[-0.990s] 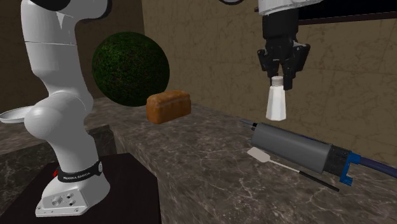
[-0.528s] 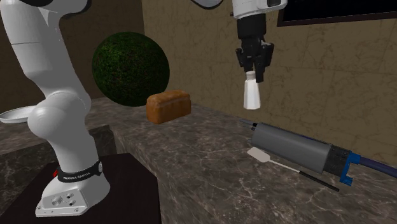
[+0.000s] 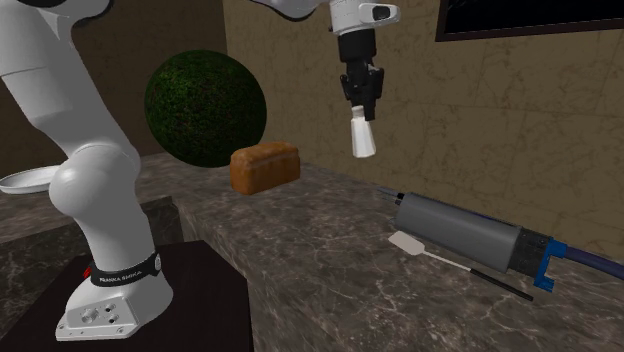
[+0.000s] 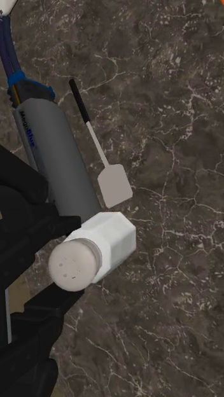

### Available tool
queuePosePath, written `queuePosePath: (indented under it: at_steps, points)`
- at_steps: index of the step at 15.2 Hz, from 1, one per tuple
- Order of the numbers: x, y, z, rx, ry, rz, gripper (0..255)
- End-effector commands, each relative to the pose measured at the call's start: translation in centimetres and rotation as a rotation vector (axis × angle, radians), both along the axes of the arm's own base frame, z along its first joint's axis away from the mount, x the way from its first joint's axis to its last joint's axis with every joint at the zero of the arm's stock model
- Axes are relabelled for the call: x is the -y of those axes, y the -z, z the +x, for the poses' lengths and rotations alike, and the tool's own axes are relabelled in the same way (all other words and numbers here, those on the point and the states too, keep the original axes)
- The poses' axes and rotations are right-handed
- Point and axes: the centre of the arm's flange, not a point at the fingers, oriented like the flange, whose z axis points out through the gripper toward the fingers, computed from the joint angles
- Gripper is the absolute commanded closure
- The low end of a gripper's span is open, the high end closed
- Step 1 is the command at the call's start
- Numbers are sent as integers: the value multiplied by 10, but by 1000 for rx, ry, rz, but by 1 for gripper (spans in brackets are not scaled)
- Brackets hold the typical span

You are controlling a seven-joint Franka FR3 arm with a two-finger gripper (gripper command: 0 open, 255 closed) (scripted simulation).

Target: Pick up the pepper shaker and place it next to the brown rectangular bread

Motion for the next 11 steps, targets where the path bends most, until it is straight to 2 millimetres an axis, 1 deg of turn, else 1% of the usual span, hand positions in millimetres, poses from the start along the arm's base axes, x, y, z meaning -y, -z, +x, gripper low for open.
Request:
queuePosePath:
  at_steps: [1,11]
  points:
    - [-27,2,-7,0,2,-1,255]
    - [-154,2,-42,0,2,-1,255]
